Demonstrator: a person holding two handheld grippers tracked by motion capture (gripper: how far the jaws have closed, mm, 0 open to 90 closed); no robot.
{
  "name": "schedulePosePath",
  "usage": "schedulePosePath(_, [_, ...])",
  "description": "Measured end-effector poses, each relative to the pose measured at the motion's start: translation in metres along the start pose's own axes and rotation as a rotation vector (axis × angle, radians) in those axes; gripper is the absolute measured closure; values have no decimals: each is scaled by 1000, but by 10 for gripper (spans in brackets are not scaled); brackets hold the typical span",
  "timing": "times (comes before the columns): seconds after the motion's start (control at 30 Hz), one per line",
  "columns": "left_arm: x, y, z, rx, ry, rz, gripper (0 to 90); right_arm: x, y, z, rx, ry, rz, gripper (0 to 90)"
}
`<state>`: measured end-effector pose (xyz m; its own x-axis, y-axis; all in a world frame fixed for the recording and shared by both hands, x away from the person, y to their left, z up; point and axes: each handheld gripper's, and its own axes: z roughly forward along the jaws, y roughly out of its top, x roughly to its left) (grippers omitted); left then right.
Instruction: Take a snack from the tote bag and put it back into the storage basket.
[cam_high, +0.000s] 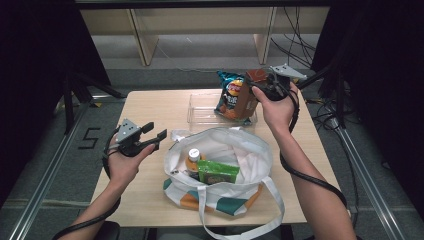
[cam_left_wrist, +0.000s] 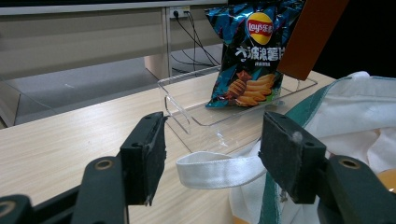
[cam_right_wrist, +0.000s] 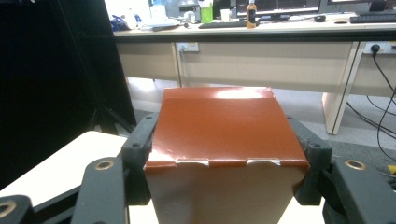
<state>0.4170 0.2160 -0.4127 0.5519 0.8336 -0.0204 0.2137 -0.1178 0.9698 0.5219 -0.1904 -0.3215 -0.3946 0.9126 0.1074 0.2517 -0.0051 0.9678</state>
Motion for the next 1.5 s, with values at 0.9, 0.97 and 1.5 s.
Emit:
schedulePosePath(0.9, [-1,0,0,-8,-9,1,400,-3,-12,17,24,-39,-5,395])
schedulePosePath(0.97, [-1,0,1,-6,-8,0,399,-4,-13,18,16,-44,-22,395])
schedulePosePath(1.5, [-1,0,0,2,-3,6,401,-3,-14,20,13,-59,17,396])
